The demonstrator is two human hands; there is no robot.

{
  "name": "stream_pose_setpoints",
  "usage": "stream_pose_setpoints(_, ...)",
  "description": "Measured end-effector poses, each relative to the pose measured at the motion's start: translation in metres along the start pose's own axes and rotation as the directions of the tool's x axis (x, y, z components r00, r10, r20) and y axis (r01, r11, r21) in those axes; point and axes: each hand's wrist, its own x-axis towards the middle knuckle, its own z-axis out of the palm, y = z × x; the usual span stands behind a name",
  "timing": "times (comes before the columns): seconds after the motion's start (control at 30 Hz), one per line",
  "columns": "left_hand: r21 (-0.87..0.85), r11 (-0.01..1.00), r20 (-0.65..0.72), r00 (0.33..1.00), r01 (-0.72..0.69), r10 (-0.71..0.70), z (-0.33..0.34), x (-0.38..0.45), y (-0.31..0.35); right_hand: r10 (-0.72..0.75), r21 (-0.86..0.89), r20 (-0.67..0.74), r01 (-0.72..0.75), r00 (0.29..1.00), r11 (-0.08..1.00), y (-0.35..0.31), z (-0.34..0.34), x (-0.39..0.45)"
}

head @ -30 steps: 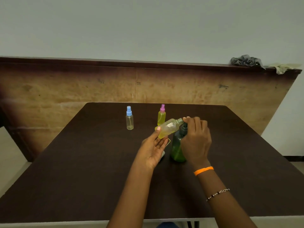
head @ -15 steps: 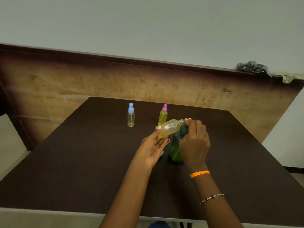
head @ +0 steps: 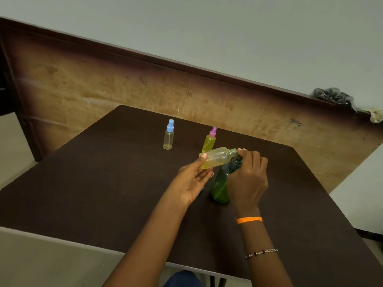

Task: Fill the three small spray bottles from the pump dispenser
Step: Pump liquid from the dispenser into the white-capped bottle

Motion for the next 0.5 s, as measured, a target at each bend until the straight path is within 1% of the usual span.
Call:
stream_pose_setpoints(0.13,-0.013,1.0,-0.014,1.0,-0.005,0.004,0.002,-0.001,0.002,0.018,0.006,0.038,-0.018,0.999,1.0,-0.004,-0.002,0.009)
stream_pose_setpoints(0.23,-0.019,1.0,0.005,1.0,-0.006,0.006,0.003,-0.003,0.003,-0.003,0.013,0.118,0.001,0.993,1.0,-0.007,-0.014,0.024)
stream_pose_setpoints(0.3,-0.015,1.0,0.013,1.0,-0.011,0.011,0.005,-0.004,0.002,0.024,0.042,0.168,-0.032,0.985,0.999,-0.006,-0.02,0.033)
stream_pose_setpoints(0.33,-0.018,1.0,0.013,1.0,-0.012,0.013,0.005,-0.004,0.001,0.044,0.058,0.17,-0.054,0.985,0.997,-0.006,-0.02,0.034)
stream_pose_setpoints(0.4,-0.032,0.999,0.007,1.0,-0.013,0.014,0.004,-0.003,0.0,0.069,0.074,0.12,-0.078,0.99,0.994,-0.007,-0.015,0.023)
stream_pose_setpoints(0.5,-0.032,0.999,-0.009,1.0,-0.01,0.009,0.001,-0.001,-0.002,0.075,0.03,0.06,-0.077,0.995,0.997,-0.007,-0.005,-0.002)
